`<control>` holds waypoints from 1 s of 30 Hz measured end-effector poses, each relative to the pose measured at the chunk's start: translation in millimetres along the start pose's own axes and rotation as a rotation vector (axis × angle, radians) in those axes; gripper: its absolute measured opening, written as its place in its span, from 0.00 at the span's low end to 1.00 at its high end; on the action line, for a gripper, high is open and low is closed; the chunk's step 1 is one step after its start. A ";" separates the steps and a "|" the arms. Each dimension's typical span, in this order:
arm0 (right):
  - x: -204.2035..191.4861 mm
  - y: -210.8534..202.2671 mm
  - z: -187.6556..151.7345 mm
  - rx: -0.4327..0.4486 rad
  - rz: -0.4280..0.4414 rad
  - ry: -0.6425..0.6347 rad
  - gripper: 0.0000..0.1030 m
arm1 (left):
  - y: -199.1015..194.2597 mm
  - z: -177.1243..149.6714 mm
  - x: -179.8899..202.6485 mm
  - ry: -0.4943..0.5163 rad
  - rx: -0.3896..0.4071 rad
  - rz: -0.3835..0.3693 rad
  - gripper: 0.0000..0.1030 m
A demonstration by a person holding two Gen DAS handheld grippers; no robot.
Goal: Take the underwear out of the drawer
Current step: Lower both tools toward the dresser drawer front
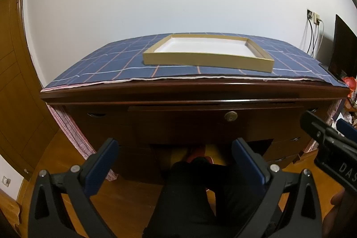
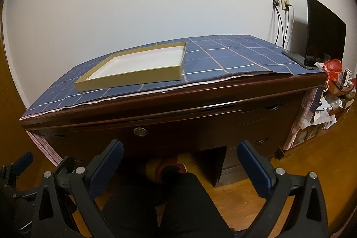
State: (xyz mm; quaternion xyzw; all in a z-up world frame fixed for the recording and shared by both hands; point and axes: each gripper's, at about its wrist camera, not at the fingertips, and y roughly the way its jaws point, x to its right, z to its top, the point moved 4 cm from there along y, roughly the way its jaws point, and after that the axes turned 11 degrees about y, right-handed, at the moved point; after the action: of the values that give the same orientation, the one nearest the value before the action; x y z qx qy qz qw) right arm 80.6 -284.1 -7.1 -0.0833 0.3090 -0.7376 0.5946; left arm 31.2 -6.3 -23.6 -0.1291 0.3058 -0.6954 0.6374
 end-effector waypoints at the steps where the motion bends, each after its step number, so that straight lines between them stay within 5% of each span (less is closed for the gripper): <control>1: -0.5 0.4 -0.1 -0.001 0.000 -0.002 1.00 | -0.1 -0.1 0.0 0.000 -0.001 0.000 1.00; 19: 6.7 9.4 2.1 0.000 0.006 0.009 1.00 | 13.8 -1.6 -3.4 0.000 -0.029 -0.022 1.00; 30: 56.9 71.0 0.2 -0.018 0.106 0.078 1.00 | 54.1 -8.8 -24.4 -0.005 0.004 -0.009 1.00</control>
State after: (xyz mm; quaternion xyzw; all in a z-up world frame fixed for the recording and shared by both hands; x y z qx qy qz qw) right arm 123.4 -344.2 -60.3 -0.0434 0.3424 -0.7048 0.6197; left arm 73.7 19.5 -57.2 -0.1308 0.3023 -0.6987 0.6351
